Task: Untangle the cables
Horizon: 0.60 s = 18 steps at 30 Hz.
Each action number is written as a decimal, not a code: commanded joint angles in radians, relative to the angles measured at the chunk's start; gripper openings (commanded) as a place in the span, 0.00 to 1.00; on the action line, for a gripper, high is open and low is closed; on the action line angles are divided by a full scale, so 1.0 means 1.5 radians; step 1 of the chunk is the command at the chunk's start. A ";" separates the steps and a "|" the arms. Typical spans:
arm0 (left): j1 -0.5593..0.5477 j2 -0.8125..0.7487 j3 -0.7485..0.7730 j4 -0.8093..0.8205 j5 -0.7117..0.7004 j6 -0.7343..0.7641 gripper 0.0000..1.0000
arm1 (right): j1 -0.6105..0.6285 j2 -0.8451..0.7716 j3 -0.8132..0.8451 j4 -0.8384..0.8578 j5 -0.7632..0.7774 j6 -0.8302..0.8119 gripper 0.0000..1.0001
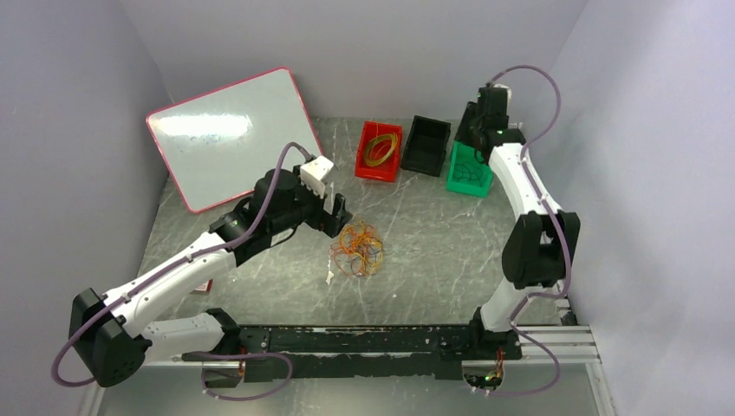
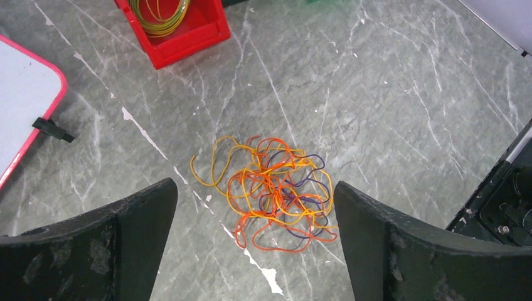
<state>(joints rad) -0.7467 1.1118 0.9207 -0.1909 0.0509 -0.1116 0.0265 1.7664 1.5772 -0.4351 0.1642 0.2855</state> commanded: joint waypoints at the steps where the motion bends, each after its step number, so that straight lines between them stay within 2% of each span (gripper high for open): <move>1: 0.003 0.017 0.005 0.019 -0.024 -0.033 0.98 | 0.083 -0.071 -0.074 0.017 -0.040 0.011 0.46; 6: 0.004 0.029 -0.013 0.030 -0.043 -0.057 0.93 | 0.190 -0.150 -0.185 0.014 -0.075 0.051 0.43; 9: 0.004 0.030 -0.027 0.042 -0.041 -0.080 0.91 | 0.249 -0.201 -0.239 0.001 -0.062 0.079 0.43; 15: 0.003 0.030 -0.060 0.088 -0.045 -0.138 0.90 | 0.271 -0.322 -0.330 0.006 0.018 0.149 0.43; 18: 0.004 0.043 -0.072 0.108 -0.044 -0.163 0.87 | 0.271 -0.375 -0.370 0.026 0.020 0.182 0.43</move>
<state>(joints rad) -0.7467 1.1584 0.8349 -0.1165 0.0010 -0.2813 0.4355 1.3094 1.0767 -0.4358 0.1326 0.4648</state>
